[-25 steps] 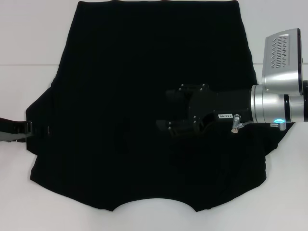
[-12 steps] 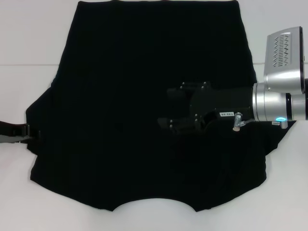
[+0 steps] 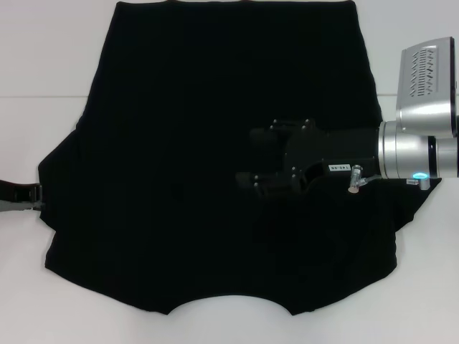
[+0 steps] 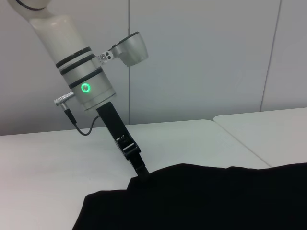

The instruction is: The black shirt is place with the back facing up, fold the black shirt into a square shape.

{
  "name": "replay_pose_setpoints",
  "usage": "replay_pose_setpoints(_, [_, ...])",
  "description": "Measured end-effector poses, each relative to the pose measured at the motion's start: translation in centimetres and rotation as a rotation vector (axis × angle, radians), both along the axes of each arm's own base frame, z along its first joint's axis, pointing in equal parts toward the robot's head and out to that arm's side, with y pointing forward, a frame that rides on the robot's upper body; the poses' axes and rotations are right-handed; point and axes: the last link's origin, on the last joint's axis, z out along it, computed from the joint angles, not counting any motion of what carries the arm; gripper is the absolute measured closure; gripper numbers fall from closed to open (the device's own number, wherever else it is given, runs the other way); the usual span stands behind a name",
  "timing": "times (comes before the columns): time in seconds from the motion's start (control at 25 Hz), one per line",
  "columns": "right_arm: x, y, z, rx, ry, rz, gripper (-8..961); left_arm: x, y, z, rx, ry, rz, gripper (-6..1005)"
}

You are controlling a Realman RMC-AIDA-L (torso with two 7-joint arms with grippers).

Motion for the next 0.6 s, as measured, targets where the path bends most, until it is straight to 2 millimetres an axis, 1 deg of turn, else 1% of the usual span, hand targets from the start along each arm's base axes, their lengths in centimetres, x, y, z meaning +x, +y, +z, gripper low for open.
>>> replay_pose_setpoints(0.12, [0.0,0.0,0.0,0.002,0.001,-0.001,72,0.0,0.0,0.0,0.000,-0.001,0.000,932])
replay_pose_setpoints(0.24, [0.0,0.1,0.2,0.008,0.006,-0.006,73,0.0,0.0,0.4,0.014,0.002,-0.001,952])
replay_pose_setpoints(0.48, [0.1,0.3,0.4,0.020,0.016,-0.016,72,-0.8,-0.4,2.5,0.085,0.007,0.009,970])
replay_pose_setpoints(0.6, [0.2,0.3,0.6,0.024,0.022,-0.024,72,-1.1,-0.5,3.0,0.100,0.006,0.012,970])
